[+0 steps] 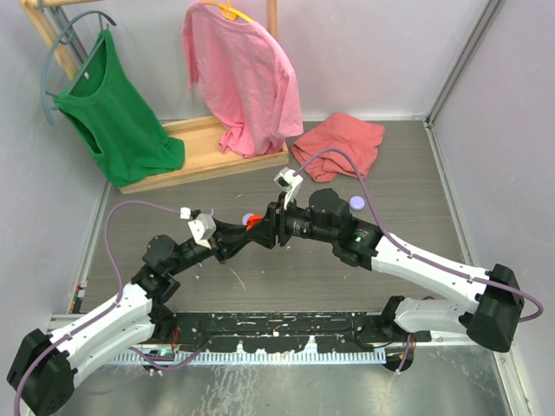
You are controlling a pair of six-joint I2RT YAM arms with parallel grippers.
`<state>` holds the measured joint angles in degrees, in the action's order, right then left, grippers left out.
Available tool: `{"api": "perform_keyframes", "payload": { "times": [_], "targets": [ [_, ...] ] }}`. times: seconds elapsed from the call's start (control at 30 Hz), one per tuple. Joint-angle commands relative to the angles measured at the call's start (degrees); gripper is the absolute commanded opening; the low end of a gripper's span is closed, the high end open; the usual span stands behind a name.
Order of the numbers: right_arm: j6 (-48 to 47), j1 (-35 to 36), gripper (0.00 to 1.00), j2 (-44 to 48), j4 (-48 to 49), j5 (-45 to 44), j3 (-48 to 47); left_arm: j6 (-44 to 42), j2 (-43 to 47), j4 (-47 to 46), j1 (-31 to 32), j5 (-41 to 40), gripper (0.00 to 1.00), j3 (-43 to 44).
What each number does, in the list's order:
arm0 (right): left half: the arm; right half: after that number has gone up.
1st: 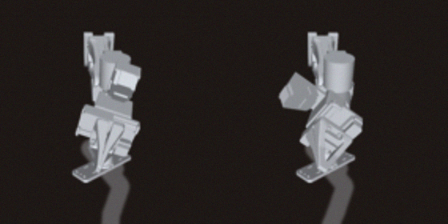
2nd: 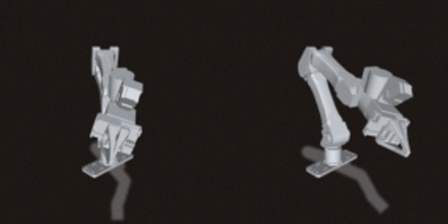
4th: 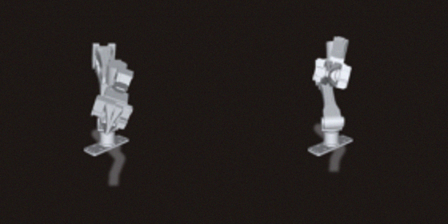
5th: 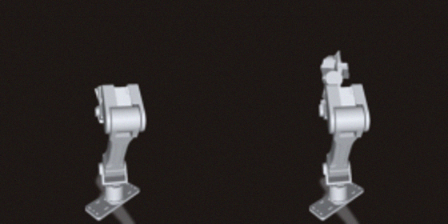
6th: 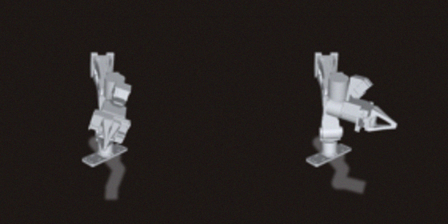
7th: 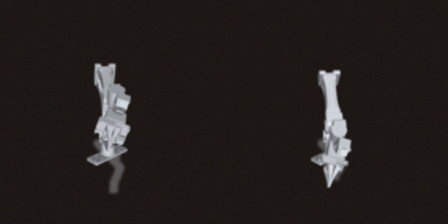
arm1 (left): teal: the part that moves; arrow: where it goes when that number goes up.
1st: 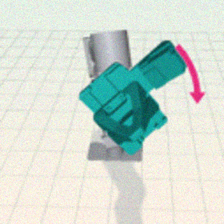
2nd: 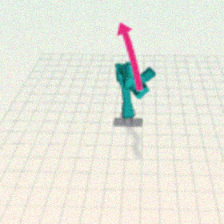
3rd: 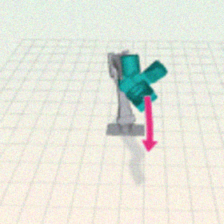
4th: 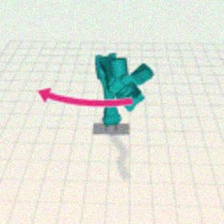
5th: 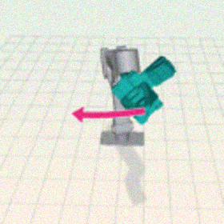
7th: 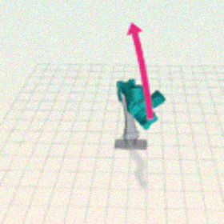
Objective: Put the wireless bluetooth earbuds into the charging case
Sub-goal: Place the earbud in the charging case, then close the charging case.
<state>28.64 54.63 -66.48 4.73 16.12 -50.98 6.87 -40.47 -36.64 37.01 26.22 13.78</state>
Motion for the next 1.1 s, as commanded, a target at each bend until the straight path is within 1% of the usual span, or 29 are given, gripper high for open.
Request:
{"api": "perform_keyframes", "payload": {
  "times": [0.0, 0.1, 0.17, 0.37, 0.57, 0.8, 0.9, 1.07],
  "targets": [
    [-4.75, -0.64, 0.5, 3.49, -0.73, -2.99, -3.42, 0.52, -0.09, -4.01, -0.02, 0.34, 0.0, 1.24],
    [-7.2, -2.8, 0.55, 5.08, -3.09, -1.7, -3.72, 1.3, -0.38, -4.03, -0.01, 1.19, 0.0, 1.16],
    [-8.05, -4.85, 0.57, 5.24, -3.69, 0.95, -3.81, 1.81, -0.49, -4.02, -0.08, 2.02, 0.0, 1.16],
    [-8.4, -12.43, 0.65, 2.68, -3.99, 14.99, -4.28, 3.57, 0.01, -4.19, -0.01, 5.28, 0.0, 1.54],
    [-8.19, -14.24, 0.73, -2.69, -2.82, 25.29, -5.52, 5.47, -0.14, -5.58, -0.02, 6.83, 0.0, 2.02],
    [-4.54, -14.28, 0.73, -7.49, 0.75, 33.75, -4.8, 6.33, -0.51, -7.05, -0.06, 6.17, 0.0, 2.13],
    [-3.46, -14.22, 0.73, -7.71, 2.74, 36.8, -4.34, 6.5, -0.72, -6.93, -0.01, 5.02, 0.0, 1.96],
    [-3.71, -14.33, 0.71, -6.57, 3.88, 39.14, -3.96, 7.34, -1.86, -5.81, -0.06, 2.33, 0.0, 1.78]
  ]
}}
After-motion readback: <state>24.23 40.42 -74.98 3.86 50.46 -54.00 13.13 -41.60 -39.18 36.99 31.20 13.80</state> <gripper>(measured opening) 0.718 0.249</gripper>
